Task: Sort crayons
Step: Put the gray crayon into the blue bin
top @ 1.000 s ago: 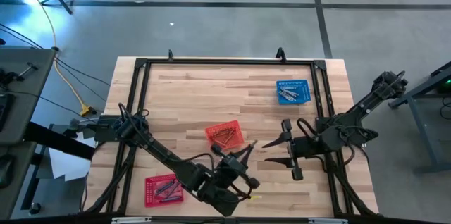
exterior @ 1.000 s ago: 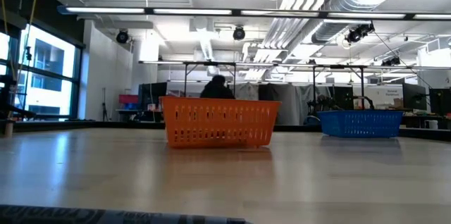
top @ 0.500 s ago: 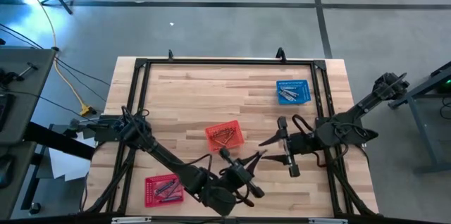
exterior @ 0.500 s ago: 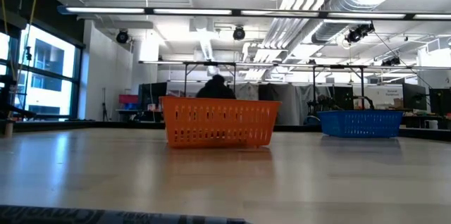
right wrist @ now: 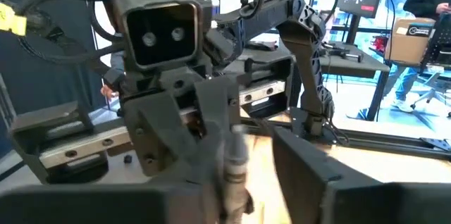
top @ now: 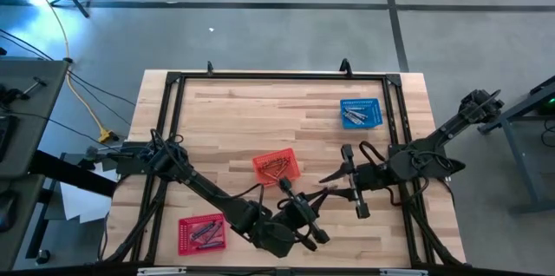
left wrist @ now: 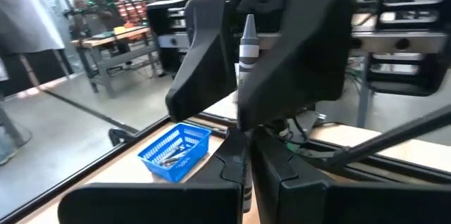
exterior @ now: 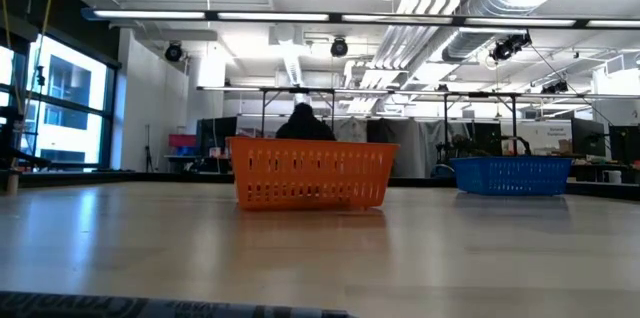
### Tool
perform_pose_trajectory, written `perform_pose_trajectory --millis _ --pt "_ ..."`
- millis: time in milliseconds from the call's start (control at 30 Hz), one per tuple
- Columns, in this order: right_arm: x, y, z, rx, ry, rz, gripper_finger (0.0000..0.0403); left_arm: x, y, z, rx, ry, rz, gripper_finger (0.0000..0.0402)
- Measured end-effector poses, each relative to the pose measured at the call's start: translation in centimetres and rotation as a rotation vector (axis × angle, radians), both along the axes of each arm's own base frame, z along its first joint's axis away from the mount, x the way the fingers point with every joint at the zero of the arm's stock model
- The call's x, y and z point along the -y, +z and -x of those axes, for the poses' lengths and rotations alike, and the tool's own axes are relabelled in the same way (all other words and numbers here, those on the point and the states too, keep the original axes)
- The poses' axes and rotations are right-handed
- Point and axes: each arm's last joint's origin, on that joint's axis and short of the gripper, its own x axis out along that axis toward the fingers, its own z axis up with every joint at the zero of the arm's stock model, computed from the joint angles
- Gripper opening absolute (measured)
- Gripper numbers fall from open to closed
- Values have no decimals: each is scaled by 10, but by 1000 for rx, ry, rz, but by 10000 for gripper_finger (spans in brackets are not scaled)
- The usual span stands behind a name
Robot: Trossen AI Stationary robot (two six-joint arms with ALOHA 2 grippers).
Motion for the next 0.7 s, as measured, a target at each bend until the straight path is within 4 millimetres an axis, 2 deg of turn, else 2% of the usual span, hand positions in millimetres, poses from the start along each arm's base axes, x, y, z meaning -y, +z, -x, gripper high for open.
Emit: perform_pose_trajectory --millis 167,200,700 --pt "0 -3 0 -35 6 -3 22 0 0 -1 -5 -20 -3 0" --pt "0 -3 0 -36 6 -3 13 0 0 -1 -5 -18 -3 0" --pt "0 -4 1 -51 10 -46 5 3 0 1 -56 -33 -72 1"
